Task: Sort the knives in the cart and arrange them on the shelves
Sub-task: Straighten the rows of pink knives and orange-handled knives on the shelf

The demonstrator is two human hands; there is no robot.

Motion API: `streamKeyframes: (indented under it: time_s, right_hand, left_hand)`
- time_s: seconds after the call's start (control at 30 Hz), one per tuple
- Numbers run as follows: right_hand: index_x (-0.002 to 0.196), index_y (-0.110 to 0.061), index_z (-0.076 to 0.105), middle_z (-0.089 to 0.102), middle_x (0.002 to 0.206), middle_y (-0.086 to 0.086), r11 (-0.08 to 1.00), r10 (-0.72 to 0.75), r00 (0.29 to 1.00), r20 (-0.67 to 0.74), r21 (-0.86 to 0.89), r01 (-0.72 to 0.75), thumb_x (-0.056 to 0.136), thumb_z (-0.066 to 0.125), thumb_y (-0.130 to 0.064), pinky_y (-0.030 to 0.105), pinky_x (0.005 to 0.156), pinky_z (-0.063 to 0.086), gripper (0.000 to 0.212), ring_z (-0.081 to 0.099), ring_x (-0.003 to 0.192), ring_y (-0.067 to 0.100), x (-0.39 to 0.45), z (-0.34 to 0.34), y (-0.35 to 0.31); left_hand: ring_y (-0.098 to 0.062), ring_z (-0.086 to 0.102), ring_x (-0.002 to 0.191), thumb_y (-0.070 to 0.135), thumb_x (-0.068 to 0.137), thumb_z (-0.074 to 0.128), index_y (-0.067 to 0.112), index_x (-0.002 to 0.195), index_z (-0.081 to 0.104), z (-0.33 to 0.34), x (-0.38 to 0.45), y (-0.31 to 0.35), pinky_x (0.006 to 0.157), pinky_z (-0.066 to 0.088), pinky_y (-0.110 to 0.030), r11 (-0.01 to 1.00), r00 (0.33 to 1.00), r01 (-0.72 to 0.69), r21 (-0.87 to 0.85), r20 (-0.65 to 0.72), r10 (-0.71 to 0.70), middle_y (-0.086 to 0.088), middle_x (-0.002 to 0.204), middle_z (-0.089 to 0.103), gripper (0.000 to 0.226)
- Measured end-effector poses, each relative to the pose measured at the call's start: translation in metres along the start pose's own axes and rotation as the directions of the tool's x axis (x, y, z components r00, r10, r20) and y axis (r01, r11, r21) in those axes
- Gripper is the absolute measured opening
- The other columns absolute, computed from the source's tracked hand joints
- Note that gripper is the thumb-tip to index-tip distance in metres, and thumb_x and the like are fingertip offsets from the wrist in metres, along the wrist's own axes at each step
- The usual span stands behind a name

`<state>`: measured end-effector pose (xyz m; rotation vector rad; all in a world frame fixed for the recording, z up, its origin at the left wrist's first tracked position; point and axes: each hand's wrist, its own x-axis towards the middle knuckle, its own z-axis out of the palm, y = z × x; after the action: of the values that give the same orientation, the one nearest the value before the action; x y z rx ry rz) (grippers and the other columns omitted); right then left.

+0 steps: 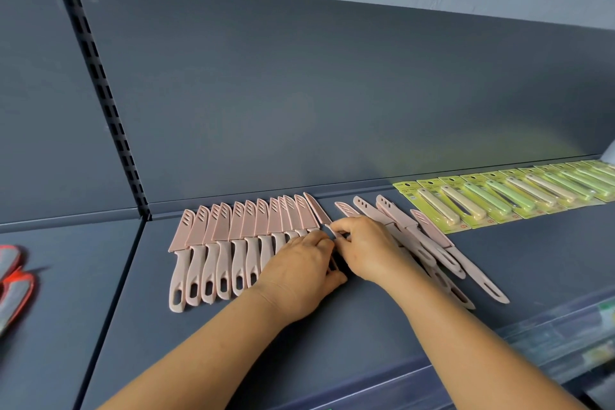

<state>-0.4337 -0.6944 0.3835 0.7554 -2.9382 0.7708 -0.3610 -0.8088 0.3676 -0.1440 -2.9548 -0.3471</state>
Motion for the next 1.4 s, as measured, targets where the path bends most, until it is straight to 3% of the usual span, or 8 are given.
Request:
streamKeyframes:
  time_s: [0.27,0.37,0.5,0.6,0.67,0.8,1.1,1.4]
  right_hand:
    - [0.094,-0.017,0.068,0.065,0.097,0.004,0.998,-0.063,0.998,0.013,-0.018,0.063,0.096,0.041,-0.021,0.034,0.075,0.048,0.027,0.057,0.091,0.028,-0.003,-0.004,-0.002]
    - [0.091,-0.013,0.062,0.061,0.095,0.005,0.988,-0.028,0.997,-0.078,-0.153,0.016,0.095,0.04,-0.02,0.032,0.068,0.044,0.024,0.055,0.09,0.03,-0.005,-0.011,0.01]
    - [0.111,-0.014,0.059,0.056,0.114,0.006,0.923,0.072,0.997,-0.029,-0.376,-0.078,0.094,0.045,-0.016,0.032,0.076,0.041,0.022,0.047,0.108,0.026,-0.01,-0.017,0.027]
    - [0.12,-0.019,0.06,0.055,0.125,0.0,0.931,-0.008,0.999,0.038,-0.364,0.022,0.093,0.046,-0.017,0.033,0.094,0.043,0.03,0.044,0.116,0.024,-0.012,-0.014,0.032]
    - [0.121,-0.02,0.059,0.057,0.126,-0.002,0.946,-0.025,1.0,0.017,-0.323,0.029,0.093,0.047,-0.02,0.033,0.096,0.042,0.03,0.045,0.117,0.024,-0.012,-0.013,0.032]
    - [0.119,-0.02,0.057,0.057,0.118,0.001,0.902,0.0,1.0,0.002,-0.431,0.001,0.093,0.048,-0.019,0.027,0.084,0.037,0.027,0.044,0.112,0.024,-0.01,-0.012,0.031]
    - [0.119,-0.03,0.06,0.06,0.107,0.002,0.913,0.06,0.998,0.004,-0.404,-0.053,0.093,0.048,-0.014,0.028,0.072,0.035,0.033,0.043,0.105,0.022,-0.005,-0.021,0.03]
    - [0.108,-0.014,0.06,0.063,0.105,0.008,0.808,0.119,0.992,-0.035,-0.578,-0.117,0.088,0.057,-0.013,0.032,0.069,0.043,0.021,0.054,0.104,0.026,0.01,-0.013,0.015]
  left_hand:
    - [-0.02,0.041,0.122,0.046,0.091,0.051,0.017,0.136,0.041,-0.002,-0.001,-0.003,0.101,0.026,-0.023,0.999,0.998,-0.025,-0.02,-0.053,0.024,0.004,0.138,0.041,0.054]
    - [-0.018,0.037,0.128,0.048,0.094,0.045,0.02,0.141,0.036,-0.003,-0.001,-0.003,0.104,0.02,-0.021,0.996,0.993,-0.086,0.021,-0.076,0.087,0.004,0.143,0.036,0.055]
    - [-0.017,0.021,0.141,0.045,0.098,0.038,0.021,0.147,0.03,0.0,0.002,0.0,0.114,0.008,-0.026,0.989,0.991,-0.13,0.069,-0.005,0.131,0.001,0.155,0.025,0.056]
    - [-0.017,0.029,0.137,0.043,0.098,0.038,0.021,0.144,0.035,0.002,0.004,0.0,0.11,0.012,-0.023,0.988,0.991,-0.135,0.077,0.001,0.135,0.002,0.151,0.031,0.052]
    - [-0.018,0.034,0.133,0.043,0.097,0.038,0.02,0.143,0.037,0.002,0.004,0.0,0.108,0.015,-0.023,0.989,0.992,-0.127,0.072,-0.004,0.128,0.003,0.149,0.034,0.051]
    - [-0.019,0.038,0.129,0.042,0.097,0.037,0.02,0.141,0.039,0.002,0.003,0.001,0.107,0.018,-0.023,0.989,0.993,-0.121,0.083,-0.003,0.122,0.004,0.146,0.037,0.049]
    - [-0.02,0.037,0.13,0.042,0.097,0.037,0.019,0.14,0.041,0.002,0.004,0.001,0.108,0.018,-0.025,0.99,0.993,-0.114,0.082,0.007,0.114,0.002,0.147,0.037,0.048]
    - [-0.021,0.04,0.127,0.041,0.097,0.038,0.018,0.138,0.043,0.002,0.004,0.002,0.106,0.019,-0.024,0.99,0.994,-0.113,0.085,0.005,0.113,0.002,0.144,0.039,0.047]
